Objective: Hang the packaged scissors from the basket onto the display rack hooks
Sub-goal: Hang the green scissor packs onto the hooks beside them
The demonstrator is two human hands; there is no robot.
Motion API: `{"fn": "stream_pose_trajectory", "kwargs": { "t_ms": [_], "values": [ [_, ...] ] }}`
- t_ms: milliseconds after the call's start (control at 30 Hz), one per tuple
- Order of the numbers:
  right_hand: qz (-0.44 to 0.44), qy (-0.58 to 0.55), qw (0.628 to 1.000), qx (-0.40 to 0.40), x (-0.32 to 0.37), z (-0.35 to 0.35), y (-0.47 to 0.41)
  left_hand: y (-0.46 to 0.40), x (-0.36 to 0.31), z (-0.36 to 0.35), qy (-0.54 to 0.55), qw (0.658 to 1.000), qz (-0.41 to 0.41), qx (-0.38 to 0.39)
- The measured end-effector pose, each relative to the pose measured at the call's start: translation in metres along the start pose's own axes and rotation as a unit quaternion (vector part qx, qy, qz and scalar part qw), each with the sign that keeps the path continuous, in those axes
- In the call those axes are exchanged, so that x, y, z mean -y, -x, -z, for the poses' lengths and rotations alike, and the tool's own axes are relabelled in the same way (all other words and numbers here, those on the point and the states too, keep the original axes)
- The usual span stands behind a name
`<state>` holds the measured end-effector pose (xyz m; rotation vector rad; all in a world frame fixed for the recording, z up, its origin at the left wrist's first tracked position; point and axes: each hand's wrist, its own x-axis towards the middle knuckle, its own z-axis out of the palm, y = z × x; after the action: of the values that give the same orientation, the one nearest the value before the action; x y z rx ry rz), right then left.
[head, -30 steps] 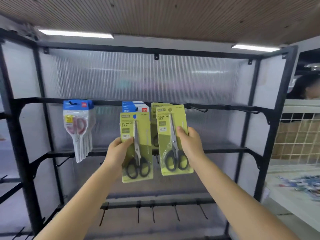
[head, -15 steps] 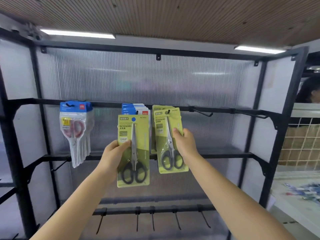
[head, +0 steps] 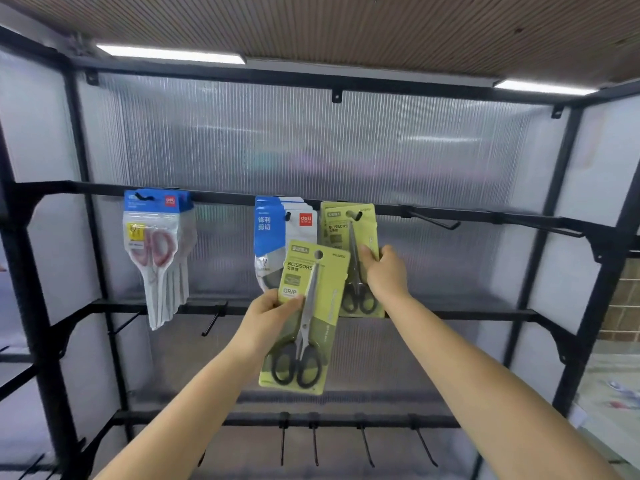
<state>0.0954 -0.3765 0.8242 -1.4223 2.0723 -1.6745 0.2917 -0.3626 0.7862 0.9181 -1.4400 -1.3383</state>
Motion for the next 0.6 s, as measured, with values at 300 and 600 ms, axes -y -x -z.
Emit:
{"fn": "stream_pose_trajectory", "kwargs": {
  "t_ms": [300, 600],
  "values": [
    [0.033, 0.078, 0.996, 0.038, -0.005, 0.007, -0.012, -0.007, 0.004, -0.007, -0.001, 1.000, -0.010, 0.009],
    [0.110, 0.046, 0.980, 0.159, 0.025, 0.069, 0.008, -0.006, 0.012, -0.043, 0.017, 0.999, 0.011, 0.041]
  ]
}}
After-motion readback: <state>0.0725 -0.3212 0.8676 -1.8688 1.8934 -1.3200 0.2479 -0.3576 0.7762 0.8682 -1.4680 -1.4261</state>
